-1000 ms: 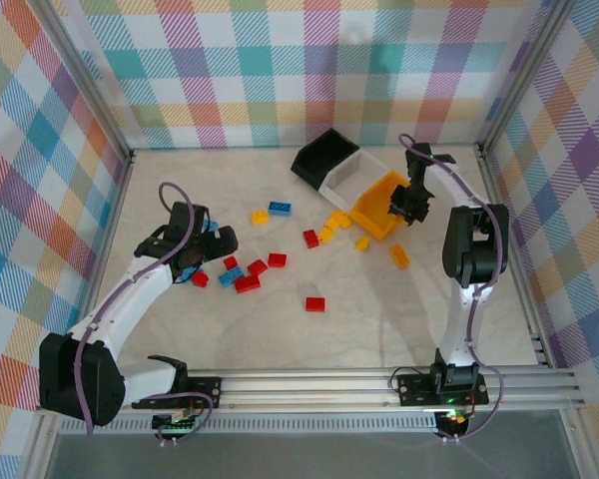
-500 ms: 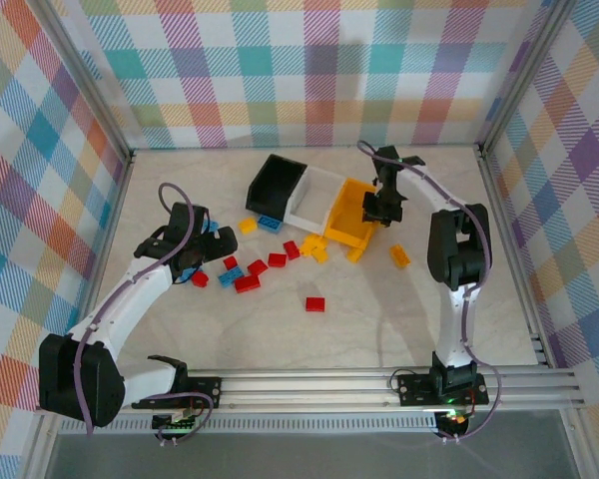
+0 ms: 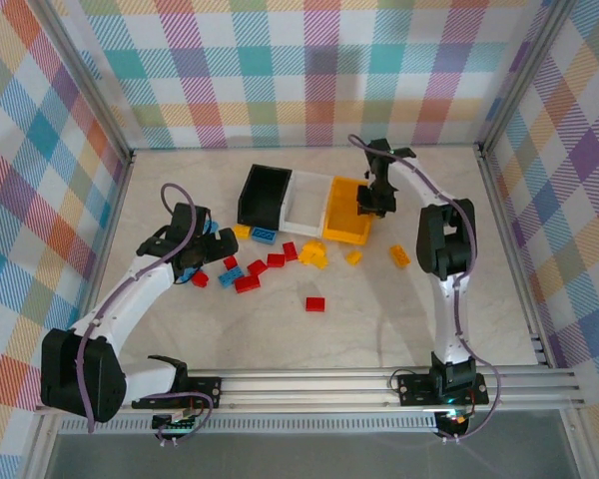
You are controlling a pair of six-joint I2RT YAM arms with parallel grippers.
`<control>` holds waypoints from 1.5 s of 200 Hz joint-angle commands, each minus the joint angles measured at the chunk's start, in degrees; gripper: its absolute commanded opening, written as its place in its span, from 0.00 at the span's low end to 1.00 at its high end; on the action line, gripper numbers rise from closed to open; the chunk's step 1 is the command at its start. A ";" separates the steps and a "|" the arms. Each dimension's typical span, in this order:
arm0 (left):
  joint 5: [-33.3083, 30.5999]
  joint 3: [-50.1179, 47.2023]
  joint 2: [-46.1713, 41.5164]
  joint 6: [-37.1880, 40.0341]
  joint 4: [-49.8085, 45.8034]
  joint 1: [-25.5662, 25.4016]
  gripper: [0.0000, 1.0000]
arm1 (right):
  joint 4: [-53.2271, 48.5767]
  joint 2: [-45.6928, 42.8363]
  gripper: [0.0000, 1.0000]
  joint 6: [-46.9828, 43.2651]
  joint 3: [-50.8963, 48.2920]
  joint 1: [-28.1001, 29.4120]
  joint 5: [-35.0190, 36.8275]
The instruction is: Sort the legos into containers by color
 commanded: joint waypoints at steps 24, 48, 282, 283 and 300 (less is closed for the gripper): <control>-0.24 1.12 0.71 0.55 -1.82 -0.19 1.00 | -4.56 5.72 0.30 -0.02 11.68 -2.26 3.09; -0.24 1.23 0.92 0.55 -1.51 -0.24 1.00 | -4.38 5.88 0.42 -0.53 13.18 -2.70 2.44; 7.28 0.56 -0.69 1.49 5.02 -2.20 1.00 | 8.66 -25.63 0.84 -30.17 -42.03 -6.66 1.12; 7.27 0.52 -0.68 1.48 5.02 -2.20 1.00 | 8.61 -25.49 0.83 -30.22 -41.89 -6.61 1.20; 6.78 0.26 -0.86 0.97 4.66 -2.20 1.00 | 7.96 -23.67 0.81 -30.70 -40.71 -6.67 2.12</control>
